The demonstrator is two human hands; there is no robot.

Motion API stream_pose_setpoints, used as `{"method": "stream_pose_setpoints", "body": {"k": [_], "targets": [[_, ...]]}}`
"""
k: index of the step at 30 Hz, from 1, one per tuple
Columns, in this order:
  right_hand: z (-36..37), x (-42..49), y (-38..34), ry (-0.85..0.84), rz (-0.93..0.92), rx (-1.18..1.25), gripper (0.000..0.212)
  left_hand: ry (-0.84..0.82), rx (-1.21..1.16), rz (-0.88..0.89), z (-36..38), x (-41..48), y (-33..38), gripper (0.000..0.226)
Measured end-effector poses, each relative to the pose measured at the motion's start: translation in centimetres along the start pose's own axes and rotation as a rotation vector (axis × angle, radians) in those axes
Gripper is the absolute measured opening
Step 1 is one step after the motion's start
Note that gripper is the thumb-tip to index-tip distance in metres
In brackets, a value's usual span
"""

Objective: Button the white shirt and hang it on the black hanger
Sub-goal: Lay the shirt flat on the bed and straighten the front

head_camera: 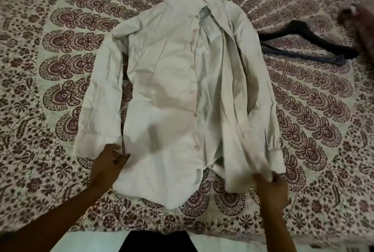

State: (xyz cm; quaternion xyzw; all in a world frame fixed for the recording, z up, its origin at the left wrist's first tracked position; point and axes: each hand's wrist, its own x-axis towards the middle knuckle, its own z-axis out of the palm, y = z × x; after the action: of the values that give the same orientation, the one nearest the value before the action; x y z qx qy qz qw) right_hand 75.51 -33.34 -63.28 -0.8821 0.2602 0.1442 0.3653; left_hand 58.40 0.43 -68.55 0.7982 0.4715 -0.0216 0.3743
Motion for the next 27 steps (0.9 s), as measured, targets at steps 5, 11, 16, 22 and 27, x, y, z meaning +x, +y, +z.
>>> {"method": "stream_pose_setpoints", "body": {"k": [5,11,16,22,27], "targets": [[1.3,-6.7,-5.1,-0.033,-0.411,0.397,0.036,0.041,0.068,0.071,0.8,-1.3,-0.5,0.035],[6.8,-10.1,-3.7,-0.657,-0.763,-0.46,0.041,0.052,-0.001,-0.119,2.0,-2.0,-2.0,0.042],[4.9,-6.7,0.5,0.069,-0.533,-0.037,0.038,-0.208,-0.616,-0.519,1.1,-2.1,-0.5,0.017],[3.9,-1.1,4.3,-0.06,-0.372,-0.364,0.073,-0.279,-0.838,0.01,1.2,-3.2,-0.2,0.036],[4.9,-0.4,3.2,-0.108,-0.475,-0.254,0.057,-0.097,0.002,0.344,3.5,-1.3,-1.3,0.1]]}}
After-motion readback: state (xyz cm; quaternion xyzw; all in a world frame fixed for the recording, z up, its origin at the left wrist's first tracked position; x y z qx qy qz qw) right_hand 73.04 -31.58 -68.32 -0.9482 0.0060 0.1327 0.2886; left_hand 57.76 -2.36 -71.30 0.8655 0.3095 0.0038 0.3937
